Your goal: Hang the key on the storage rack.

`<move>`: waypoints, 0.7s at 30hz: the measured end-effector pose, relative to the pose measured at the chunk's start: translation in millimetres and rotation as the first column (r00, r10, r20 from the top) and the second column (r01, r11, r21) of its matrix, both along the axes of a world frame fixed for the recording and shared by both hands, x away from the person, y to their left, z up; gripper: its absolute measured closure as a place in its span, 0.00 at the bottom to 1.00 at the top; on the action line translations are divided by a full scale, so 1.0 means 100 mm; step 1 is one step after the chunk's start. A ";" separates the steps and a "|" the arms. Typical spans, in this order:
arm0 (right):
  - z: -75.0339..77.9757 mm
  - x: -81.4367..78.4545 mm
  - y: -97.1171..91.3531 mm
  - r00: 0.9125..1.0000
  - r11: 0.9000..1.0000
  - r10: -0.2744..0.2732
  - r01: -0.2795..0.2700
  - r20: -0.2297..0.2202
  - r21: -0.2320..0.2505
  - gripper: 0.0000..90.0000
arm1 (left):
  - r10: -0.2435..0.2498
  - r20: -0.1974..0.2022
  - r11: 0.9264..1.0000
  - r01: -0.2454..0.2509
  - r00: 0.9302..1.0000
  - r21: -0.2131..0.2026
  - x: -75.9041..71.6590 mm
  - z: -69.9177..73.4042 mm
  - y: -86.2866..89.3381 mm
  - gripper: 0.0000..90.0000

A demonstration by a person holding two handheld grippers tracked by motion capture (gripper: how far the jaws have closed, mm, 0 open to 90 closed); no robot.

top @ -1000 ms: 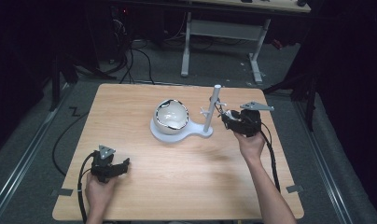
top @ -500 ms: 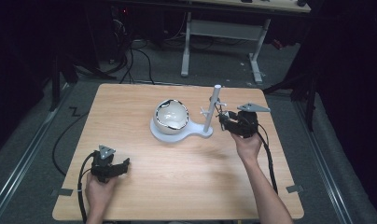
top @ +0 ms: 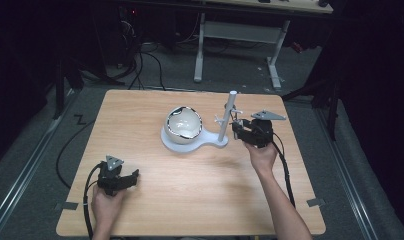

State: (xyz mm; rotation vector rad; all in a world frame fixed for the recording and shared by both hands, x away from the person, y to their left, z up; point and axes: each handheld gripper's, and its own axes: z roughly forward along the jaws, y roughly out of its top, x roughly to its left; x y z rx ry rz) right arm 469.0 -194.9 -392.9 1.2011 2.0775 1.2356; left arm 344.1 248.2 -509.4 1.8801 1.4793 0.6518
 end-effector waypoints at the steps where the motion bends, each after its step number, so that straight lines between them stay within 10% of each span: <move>1: 0.00 0.00 0.00 1.000 1.000 0.000 0.000 -0.001 0.002 0.56 | 0.000 0.000 1.000 0.000 1.000 0.000 0.00 0.00 0.00 0.26; 21: 0.01 -0.05 -0.06 1.000 1.000 -0.009 0.008 0.016 0.027 0.56 | 0.000 0.000 1.000 0.000 1.000 0.000 0.00 0.00 0.00 0.26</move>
